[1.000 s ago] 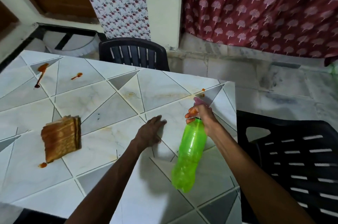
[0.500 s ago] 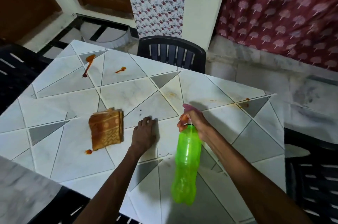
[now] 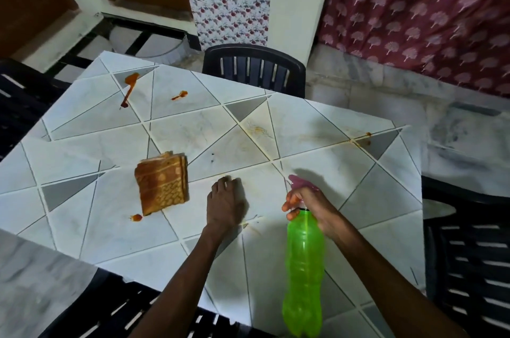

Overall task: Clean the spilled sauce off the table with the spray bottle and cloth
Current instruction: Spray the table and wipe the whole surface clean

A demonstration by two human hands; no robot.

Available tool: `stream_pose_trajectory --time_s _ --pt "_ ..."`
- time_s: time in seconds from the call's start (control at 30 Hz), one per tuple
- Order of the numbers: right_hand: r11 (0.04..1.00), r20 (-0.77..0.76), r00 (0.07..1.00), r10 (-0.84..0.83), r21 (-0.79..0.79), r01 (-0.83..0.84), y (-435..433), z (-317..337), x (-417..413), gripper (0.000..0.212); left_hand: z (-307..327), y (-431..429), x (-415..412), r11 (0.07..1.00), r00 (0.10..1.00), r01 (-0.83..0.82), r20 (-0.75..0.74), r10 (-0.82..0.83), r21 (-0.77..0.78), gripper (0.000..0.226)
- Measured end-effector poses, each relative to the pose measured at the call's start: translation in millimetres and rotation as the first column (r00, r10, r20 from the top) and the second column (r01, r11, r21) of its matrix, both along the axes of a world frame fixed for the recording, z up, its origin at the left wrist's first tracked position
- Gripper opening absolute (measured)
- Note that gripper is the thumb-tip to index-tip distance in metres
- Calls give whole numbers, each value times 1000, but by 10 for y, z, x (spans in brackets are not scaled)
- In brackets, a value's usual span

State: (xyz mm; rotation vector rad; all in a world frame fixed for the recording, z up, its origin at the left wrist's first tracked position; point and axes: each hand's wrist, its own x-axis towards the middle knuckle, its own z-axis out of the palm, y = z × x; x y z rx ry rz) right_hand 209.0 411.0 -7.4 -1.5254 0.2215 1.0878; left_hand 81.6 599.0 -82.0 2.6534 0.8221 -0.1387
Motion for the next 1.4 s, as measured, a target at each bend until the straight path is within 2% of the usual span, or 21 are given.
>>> stream_pose_trajectory --time_s 0.1,0.23,0.53,0.63,0.77,0.97,1.1,1.2,1.33,1.4 --pt "978 -29 980 -197 58 198 -426 4 82 39 -5 -275 115 996 996 87 33 -86 -10 73" --pt "946 -2 947 -322 45 322 -1046 80 192 41 12 -715 296 977 977 212 37 -211 -34 75" --pt "783 11 787 -617 105 613 -2334 190 286 46 170 -1783 454 938 940 341 45 -339 -65 78" --pt "756 -18 760 -650 90 648 -2708 198 243 41 110 -2063 431 936 937 348 36 -347 -47 78" --pt "804 -120 805 -581 67 590 -3042 157 61 40 43 -2352 332 935 935 354 43 -353 -19 75" --pt "930 -87 928 -362 39 366 -3125 41 -181 46 -27 -2423 99 961 961 277 10 -277 -12 81" --pt "989 -73 989 -129 68 134 -2825 126 -298 46 -27 -2268 -189 983 983 183 -7 -183 6 79" --pt "993 -72 996 -53 102 60 -2474 183 -404 52 -25 -2052 -459 993 993 116 -6 -116 20 77" --pt "993 -18 1000 -5 119 7 -1914 213 -530 42 -5 -1678 -839 999 999 27 -24 -26 30 78" --pt "991 -35 998 60 126 -55 -1584 231 -624 48 -4 -1450 -1022 999 999 -18 -44 20 50 79"
